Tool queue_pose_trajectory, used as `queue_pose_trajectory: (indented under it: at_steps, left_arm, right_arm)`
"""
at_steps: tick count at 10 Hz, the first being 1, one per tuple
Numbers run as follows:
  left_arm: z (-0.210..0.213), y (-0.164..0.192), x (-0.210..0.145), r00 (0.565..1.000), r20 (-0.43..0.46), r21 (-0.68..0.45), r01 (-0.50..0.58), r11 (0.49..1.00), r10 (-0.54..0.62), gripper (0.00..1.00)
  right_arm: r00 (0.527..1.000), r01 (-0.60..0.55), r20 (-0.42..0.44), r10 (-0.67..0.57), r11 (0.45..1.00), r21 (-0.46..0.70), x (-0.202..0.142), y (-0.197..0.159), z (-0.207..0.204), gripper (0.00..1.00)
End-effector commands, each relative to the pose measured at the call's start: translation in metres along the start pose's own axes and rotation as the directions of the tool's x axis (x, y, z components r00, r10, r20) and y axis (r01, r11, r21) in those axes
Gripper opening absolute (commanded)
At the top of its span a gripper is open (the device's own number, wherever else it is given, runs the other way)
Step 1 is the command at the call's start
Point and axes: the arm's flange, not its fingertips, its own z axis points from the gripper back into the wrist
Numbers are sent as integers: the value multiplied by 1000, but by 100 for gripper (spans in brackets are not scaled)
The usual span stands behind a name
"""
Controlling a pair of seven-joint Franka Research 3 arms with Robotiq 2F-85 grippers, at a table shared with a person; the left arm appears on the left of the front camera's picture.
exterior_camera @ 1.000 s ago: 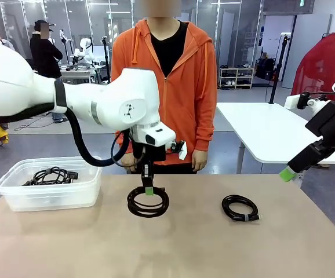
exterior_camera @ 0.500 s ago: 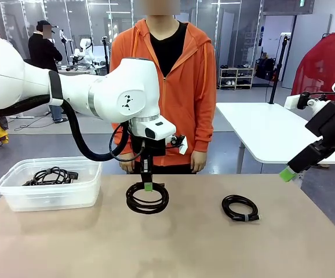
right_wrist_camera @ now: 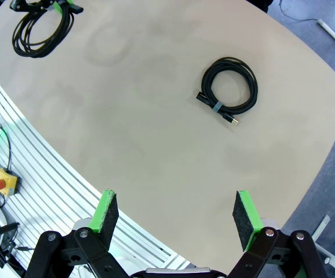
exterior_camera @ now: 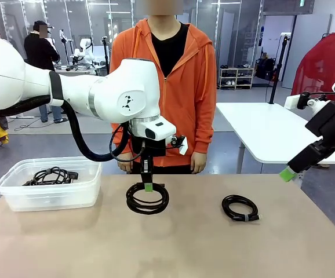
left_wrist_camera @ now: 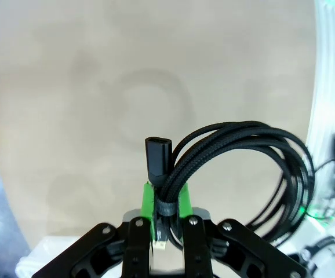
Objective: Organize and store the cables.
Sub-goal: Place the USB Extension Cable into the Organizing box.
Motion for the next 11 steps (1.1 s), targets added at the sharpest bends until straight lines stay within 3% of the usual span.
queue_pose_trajectory:
  at_steps: [1,2,4,6,9,11]
  left_arm:
    - [30,12,-40,999,40,-2,-3,1000,3,18]
    - [40,22,-70,996,77,-22,-31,999,33,18]
    - [57,26,-125,988,153,47,6,999,-13,18]
    - [59,34,-174,990,134,167,-62,984,40,18]
    - [61,42,-263,954,235,208,-235,949,185,18]
    - [67,49,-302,933,294,225,-281,933,210,18]
  right_arm:
    - [1000,-1,-10,1,1000,-3,2,0,1,100]
    - [1000,-1,-10,1,1000,-3,2,0,1,100]
    - [1000,-1,-10,1,1000,-3,2,0,1,100]
    - [1000,-1,-10,1,1000,-3,2,0,1,100]
    - [1000,-1,-10,1,1000,-3,2,0,1,100]
    - [1000,-1,-10,1,1000,-3,2,0,1,100]
